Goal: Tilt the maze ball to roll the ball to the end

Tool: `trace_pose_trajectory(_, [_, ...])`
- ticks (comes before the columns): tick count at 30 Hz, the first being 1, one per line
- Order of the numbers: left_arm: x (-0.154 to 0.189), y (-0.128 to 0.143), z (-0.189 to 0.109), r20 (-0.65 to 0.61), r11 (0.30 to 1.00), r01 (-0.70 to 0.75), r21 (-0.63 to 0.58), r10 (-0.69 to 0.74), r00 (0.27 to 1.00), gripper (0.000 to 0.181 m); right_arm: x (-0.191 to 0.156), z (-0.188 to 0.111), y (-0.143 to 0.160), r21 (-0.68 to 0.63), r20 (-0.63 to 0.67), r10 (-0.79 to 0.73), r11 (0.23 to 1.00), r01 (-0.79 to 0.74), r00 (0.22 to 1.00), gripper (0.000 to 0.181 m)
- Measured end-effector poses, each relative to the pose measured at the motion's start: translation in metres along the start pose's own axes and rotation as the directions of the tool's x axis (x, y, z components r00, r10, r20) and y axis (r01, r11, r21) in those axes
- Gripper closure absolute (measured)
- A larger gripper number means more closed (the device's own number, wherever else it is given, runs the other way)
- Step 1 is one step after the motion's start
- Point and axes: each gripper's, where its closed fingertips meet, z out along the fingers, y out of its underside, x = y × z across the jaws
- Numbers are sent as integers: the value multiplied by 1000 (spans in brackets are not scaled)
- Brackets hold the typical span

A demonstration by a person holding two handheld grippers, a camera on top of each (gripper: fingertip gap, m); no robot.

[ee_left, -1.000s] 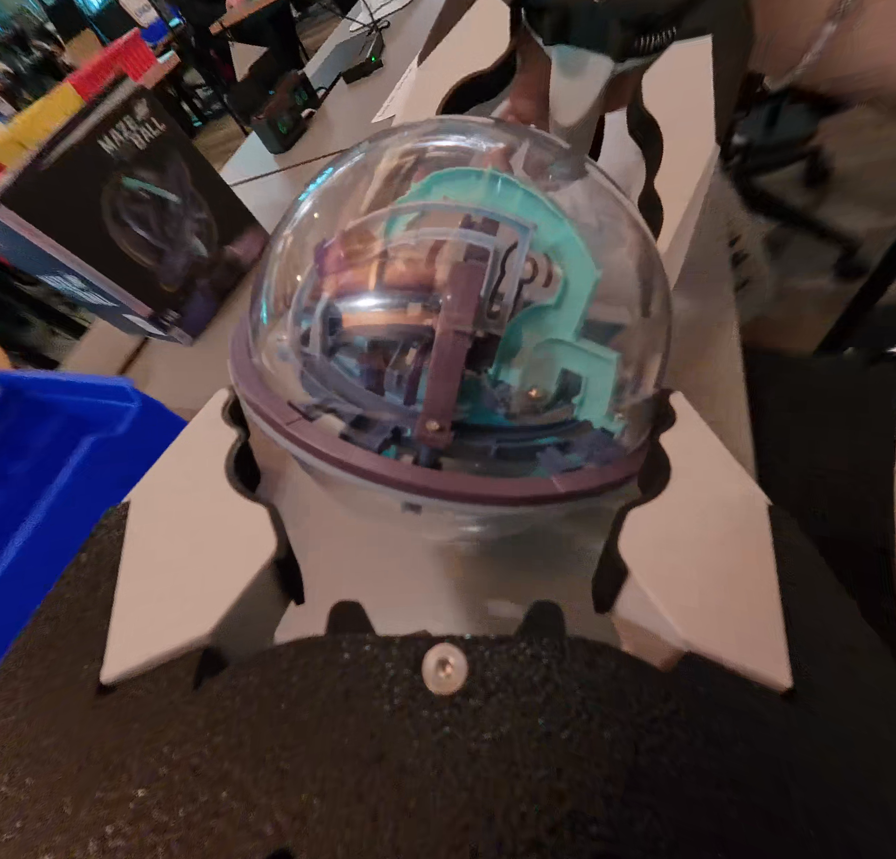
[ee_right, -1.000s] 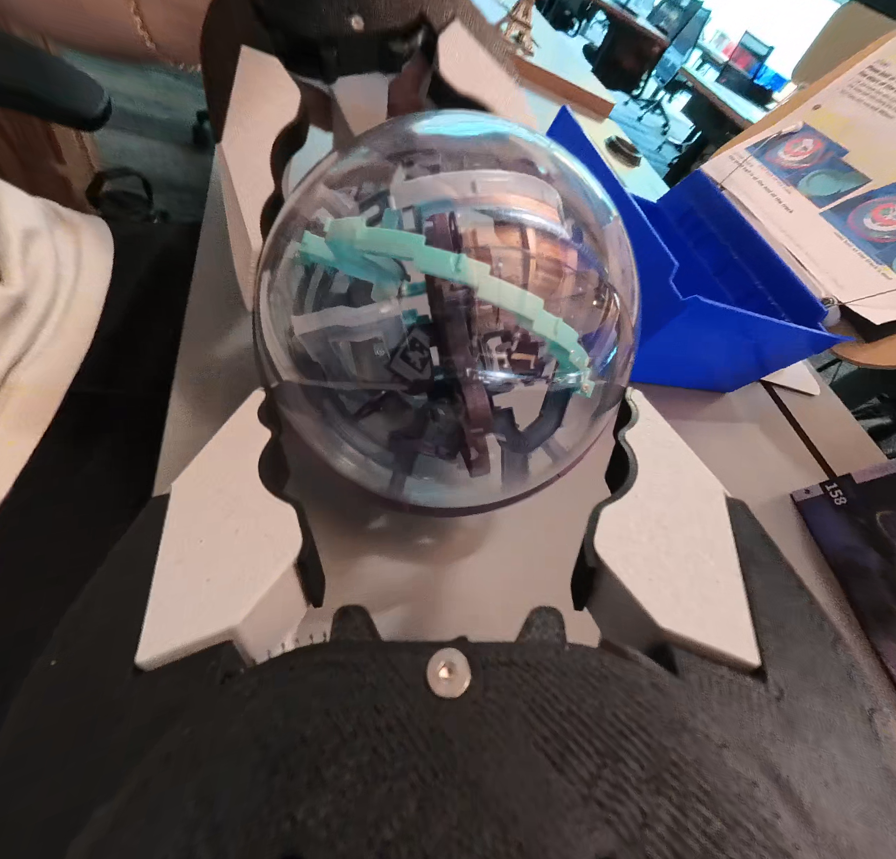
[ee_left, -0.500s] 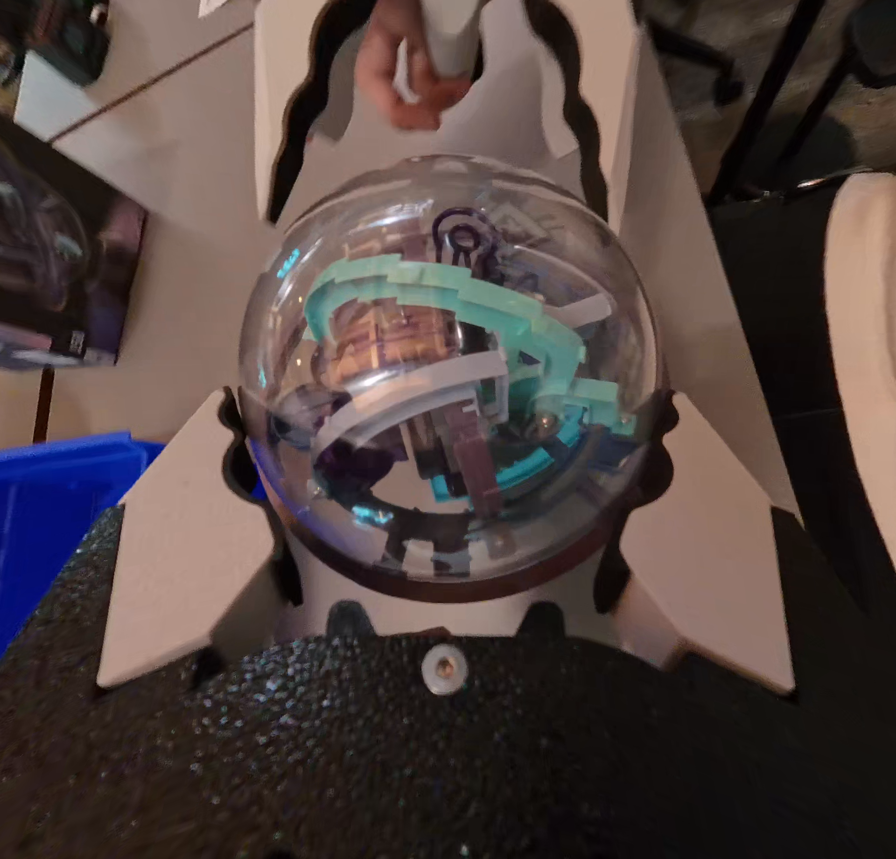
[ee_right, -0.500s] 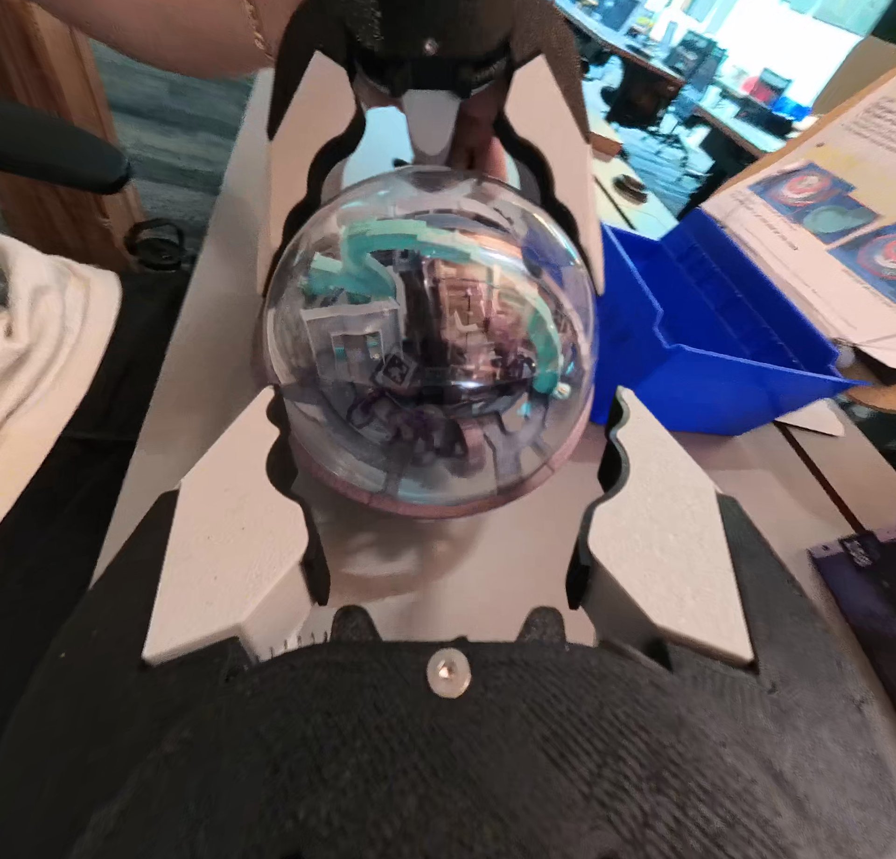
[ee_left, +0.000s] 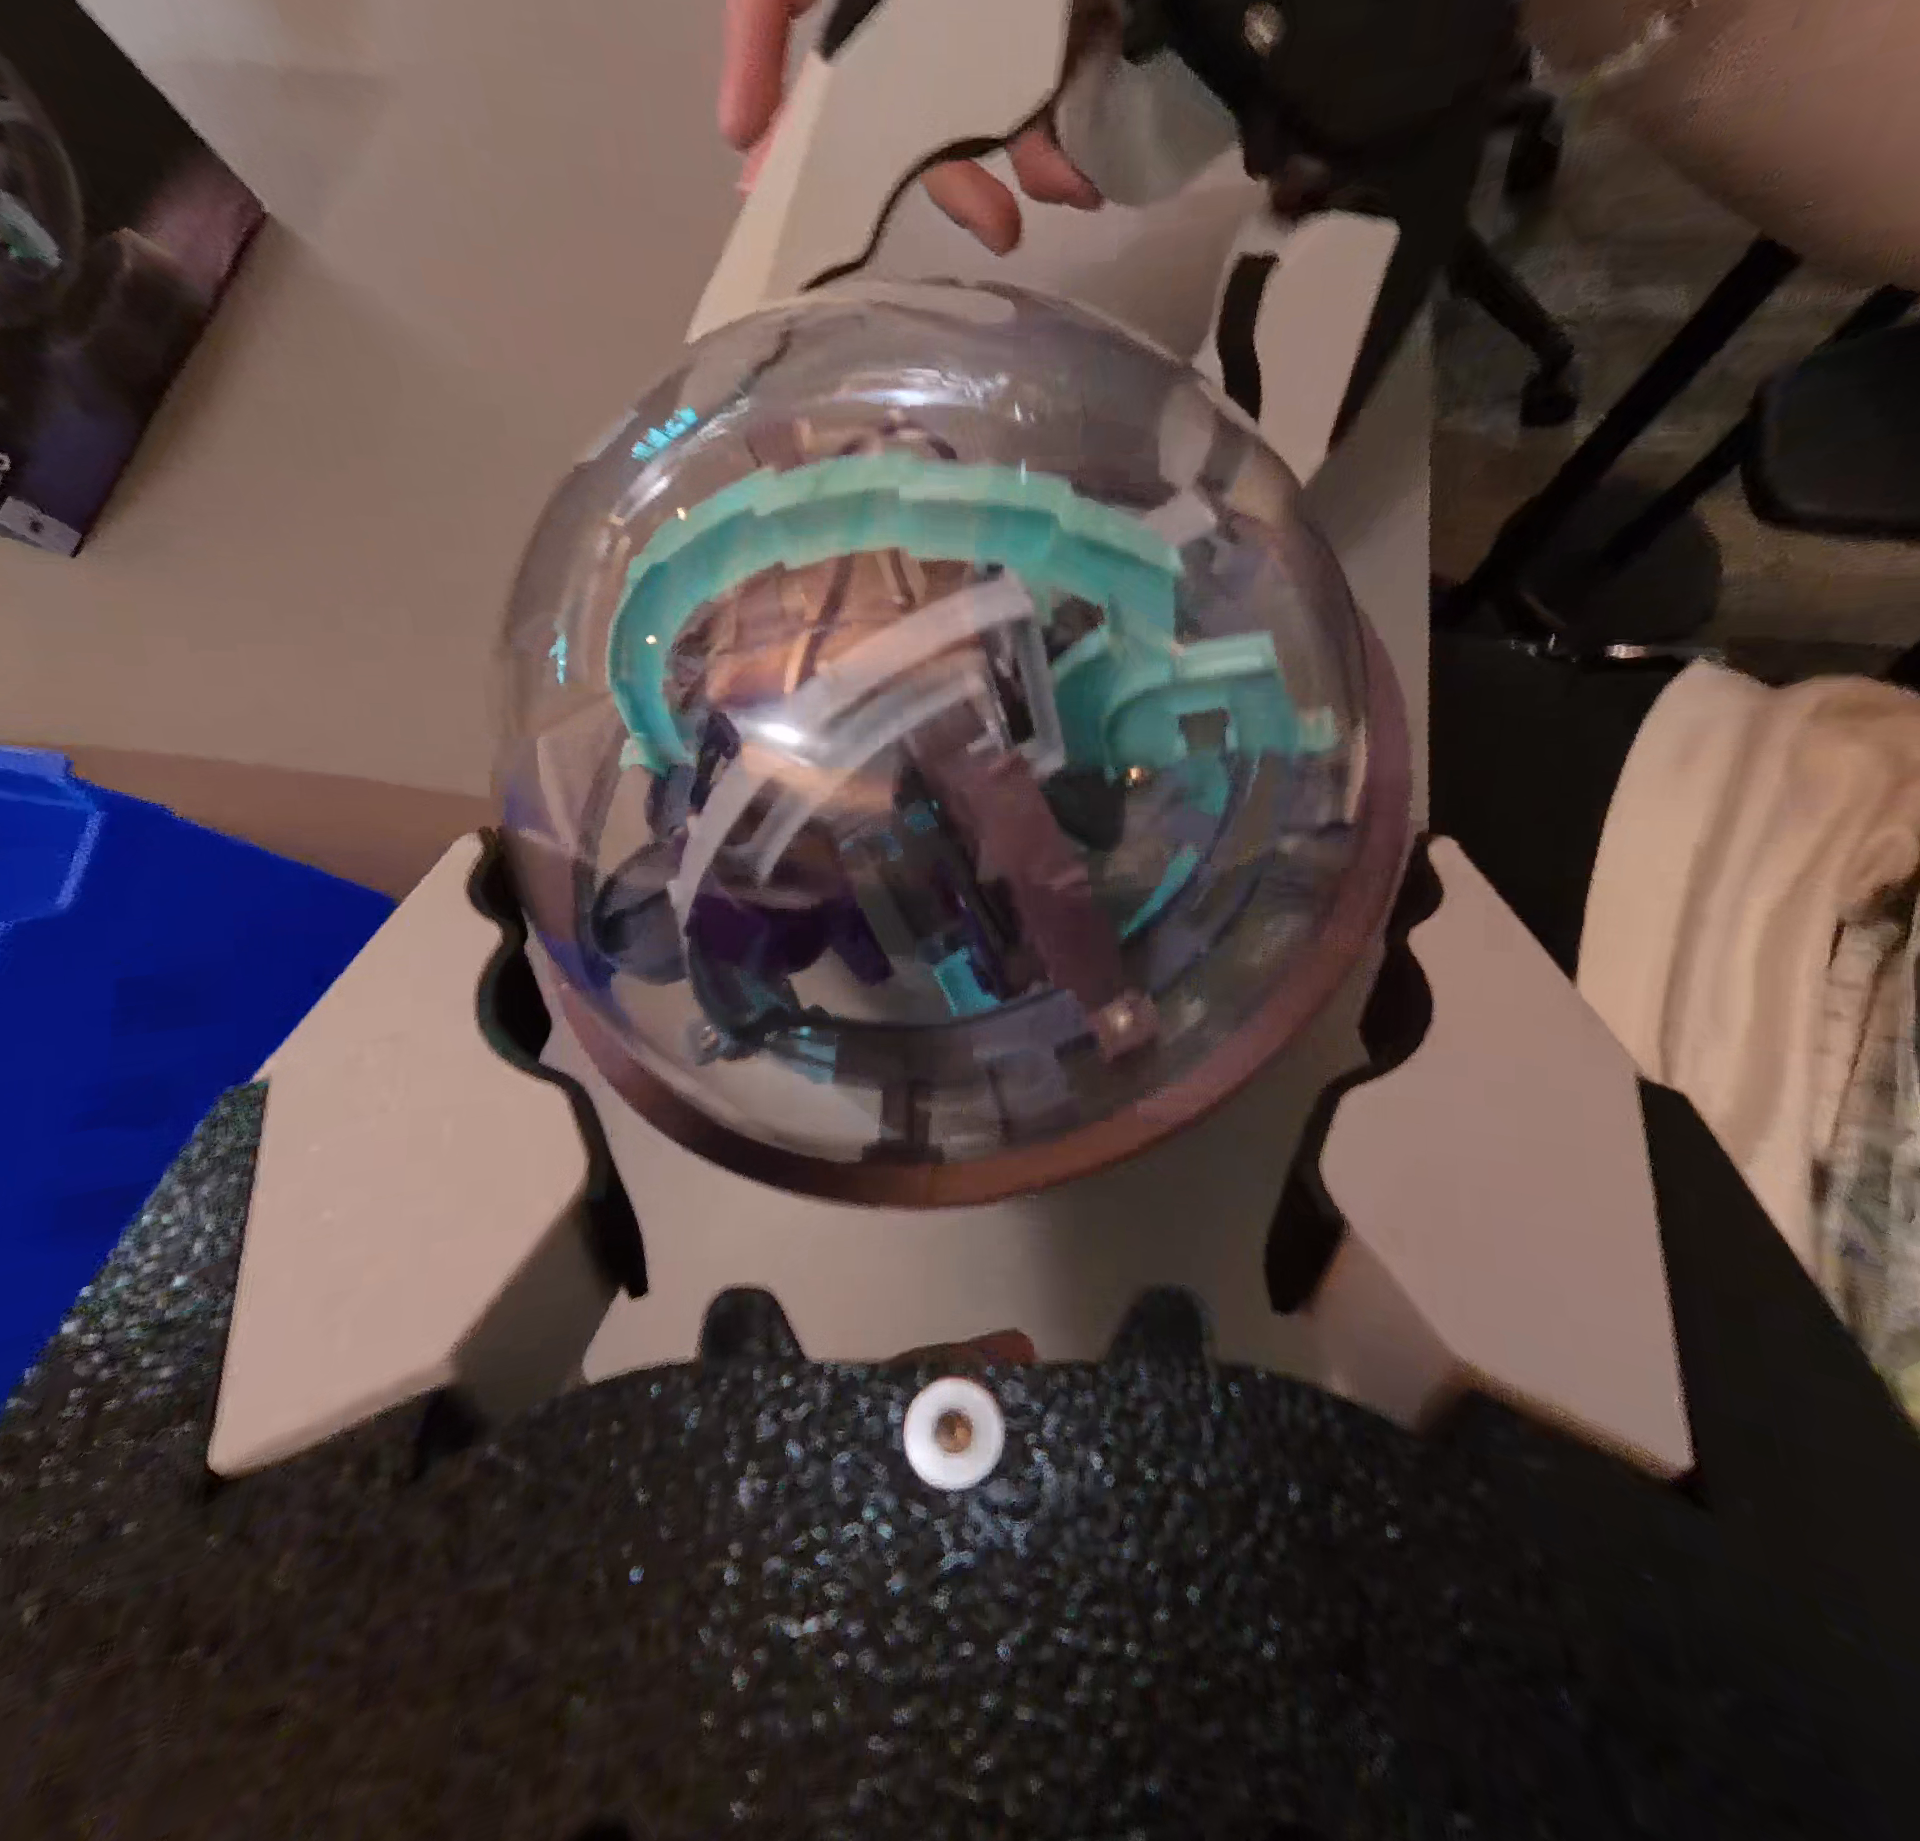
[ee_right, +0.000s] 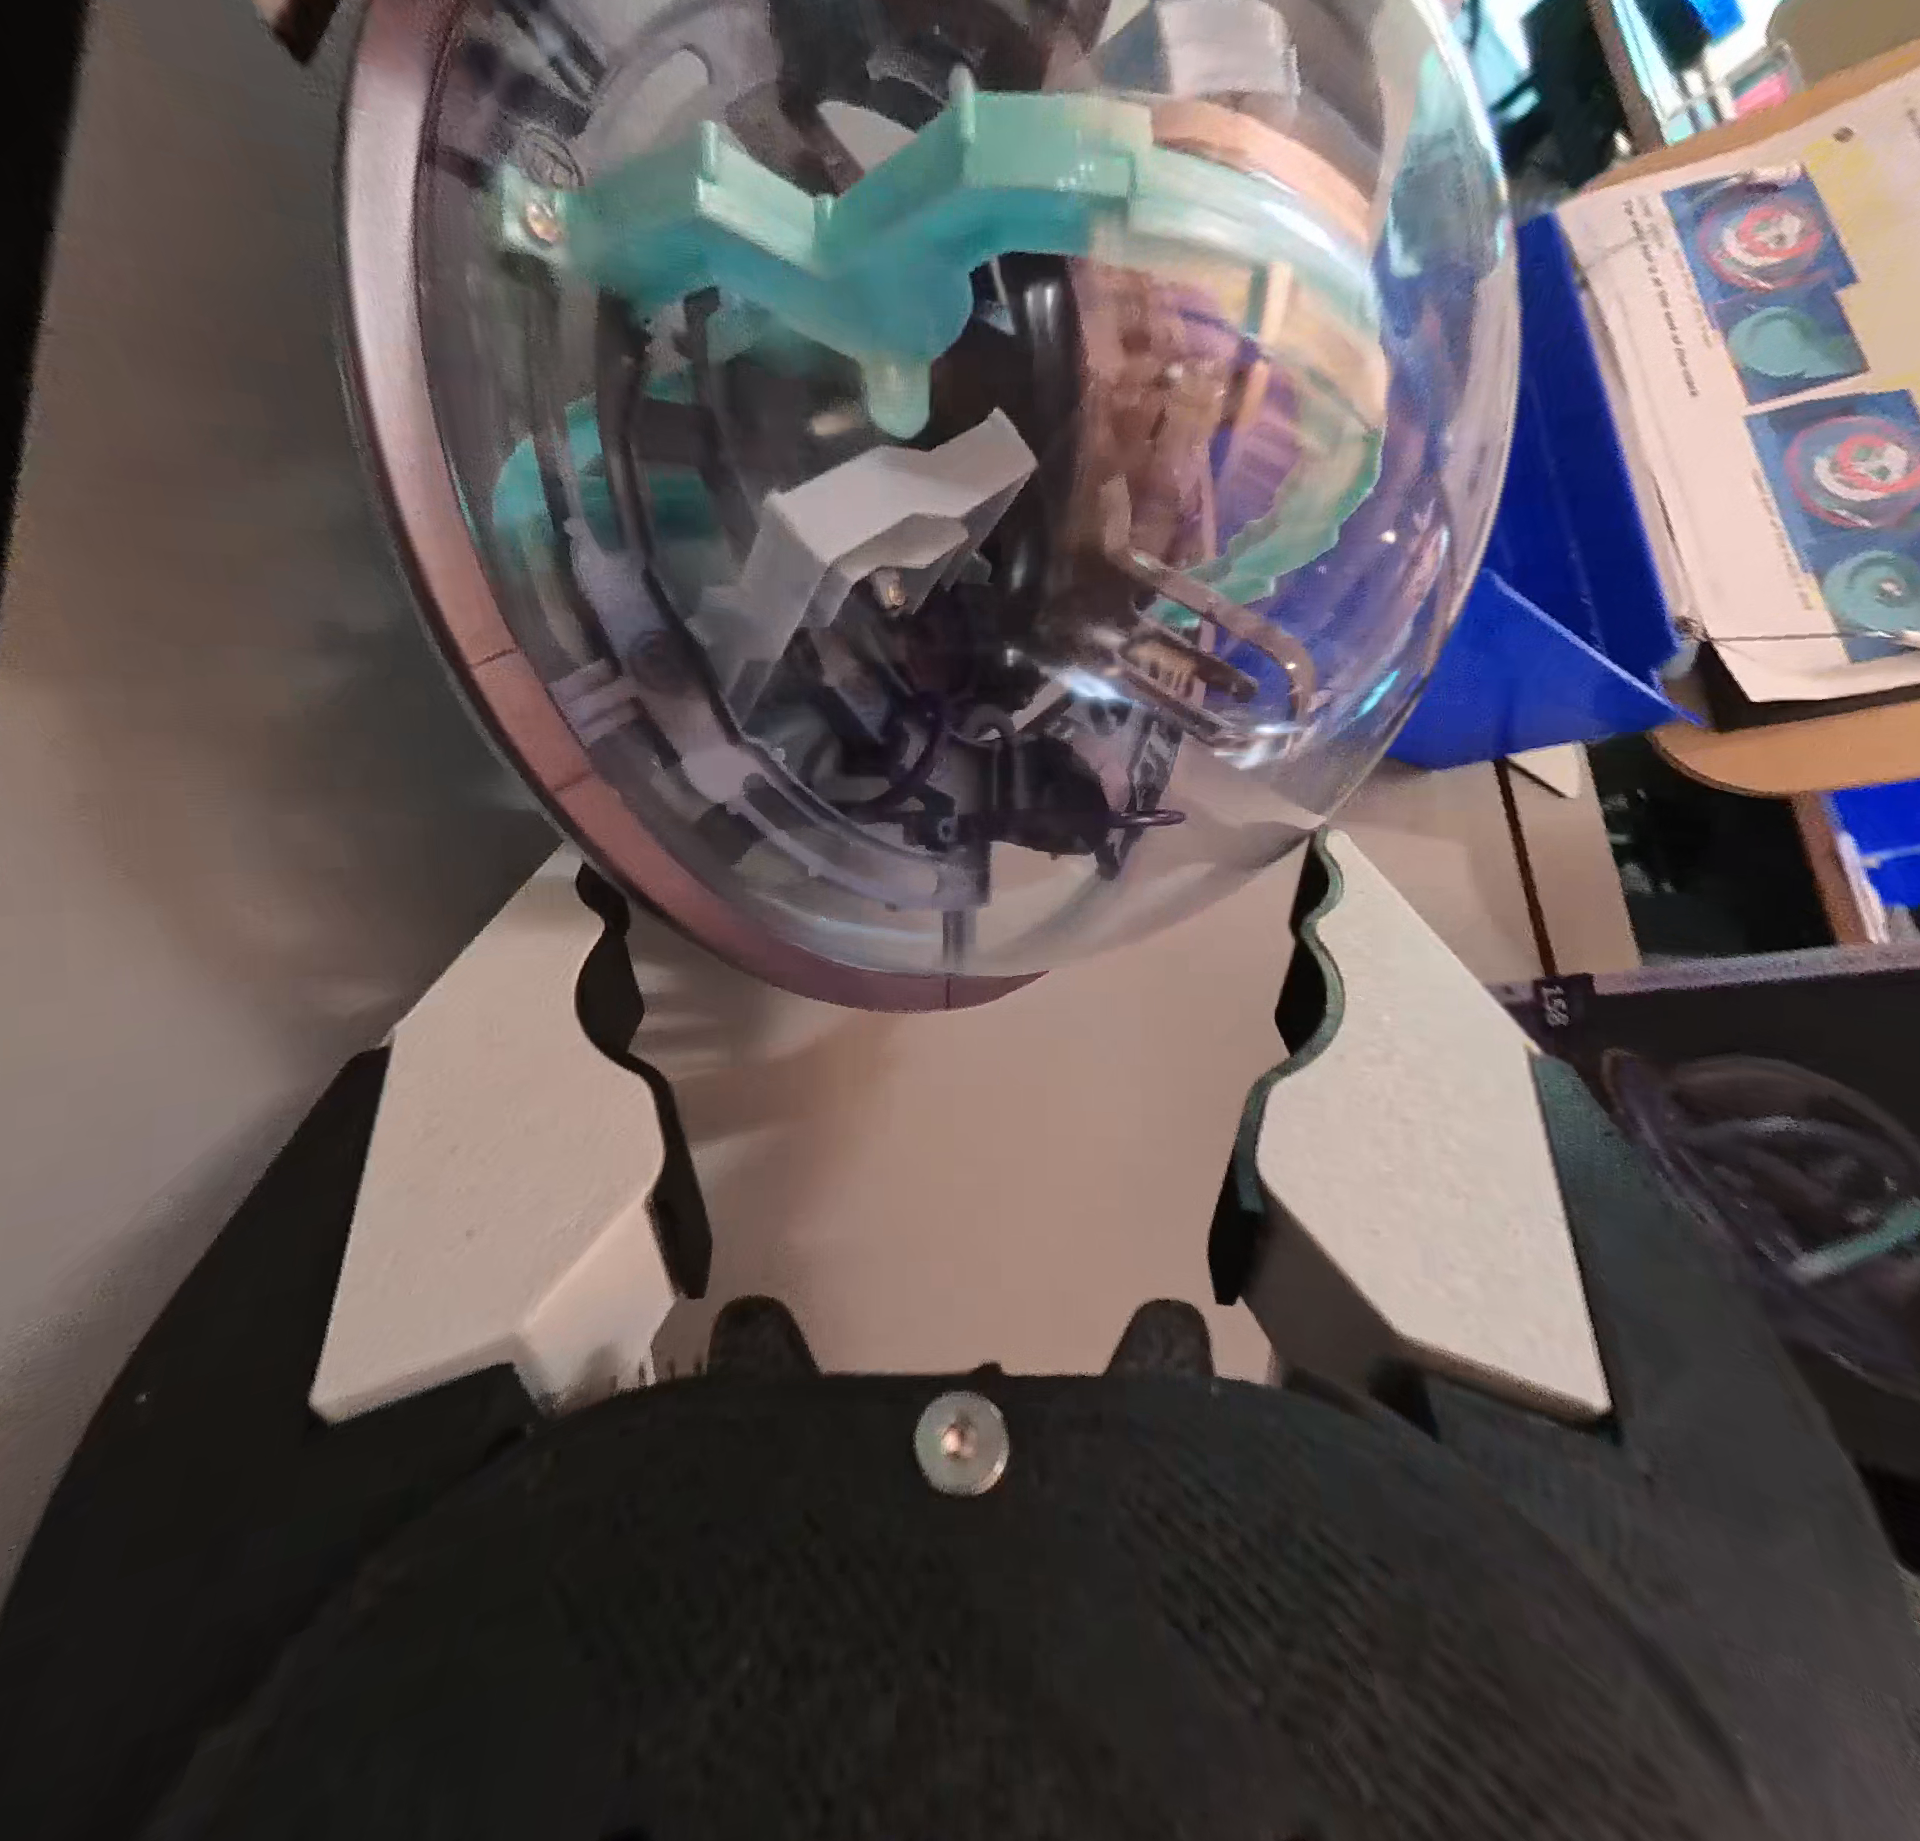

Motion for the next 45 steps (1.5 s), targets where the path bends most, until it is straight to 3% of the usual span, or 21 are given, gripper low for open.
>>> trace_pose_trajectory(2, [1,1,-4,-5,994,-111,11,111,994,27,-1,3,-3,32,29,-5,999,4,1000,56])
trace_pose_trajectory(5, [3,-14,-11,25,927,-328,182,329,944,30,0,6,-13,98,73,4,995,-11,997,59])
trace_pose_trajectory(9, [-5,-8,-5,68,928,-327,177,320,945,24,3,9,-18,138,129,53,988,-71,990,62])
trace_pose_trajectory(13, [-14,-1,-6,136,963,-262,68,251,958,24,13,7,-10,110,56,133,984,-138,990,65])
trace_pose_trajectory(16, [-18,3,-5,187,978,-206,14,200,962,24,10,-6,-21,210,52,234,948,-240,971,68])
trace_pose_trajectory(19, [-21,0,-4,227,994,-107,25,99,969,25,7,-16,-31,277,16,271,924,-264,962,65])
trace_pose_trajectory(22, [-17,-9,-2,205,997,27,77,-42,978,27,3,-9,-30,229,-41,197,956,-182,980,70])
trace_pose_trajectory(24, [-12,-13,0,180,993,70,95,-86,980,27,0,-5,-26,184,-22,155,972,-149,988,61])
trace_pose_trajectory(26, [-8,-14,-1,174,995,34,94,-50,983,26,1,-5,-20,157,12,136,978,-137,991,61])
trace_pose_trajectory(30, [-11,6,-1,198,985,-170,2,166,966,27,3,-3,-21,153,60,99,982,-107,993,61])
trace_pose_trajectory(34, [-18,7,1,232,989,-120,86,97,968,24,7,2,-25,141,70,60,988,-69,996,60])
trace_pose_trajectory(38, [-25,11,-3,313,994,-26,109,-10,950,24,21,5,-19,94,-26,95,991,-93,995,50])
trace_pose_trajectory(41, [-22,12,-2,308,984,95,151,-138,941,24,8,7,-28,150,23,106,983,-108,994,60])
trace_pose_trajectory(45, [-17,12,-2,265,962,220,162,-257,929,25,6,8,-30,177,83,127,974,-141,988,54])
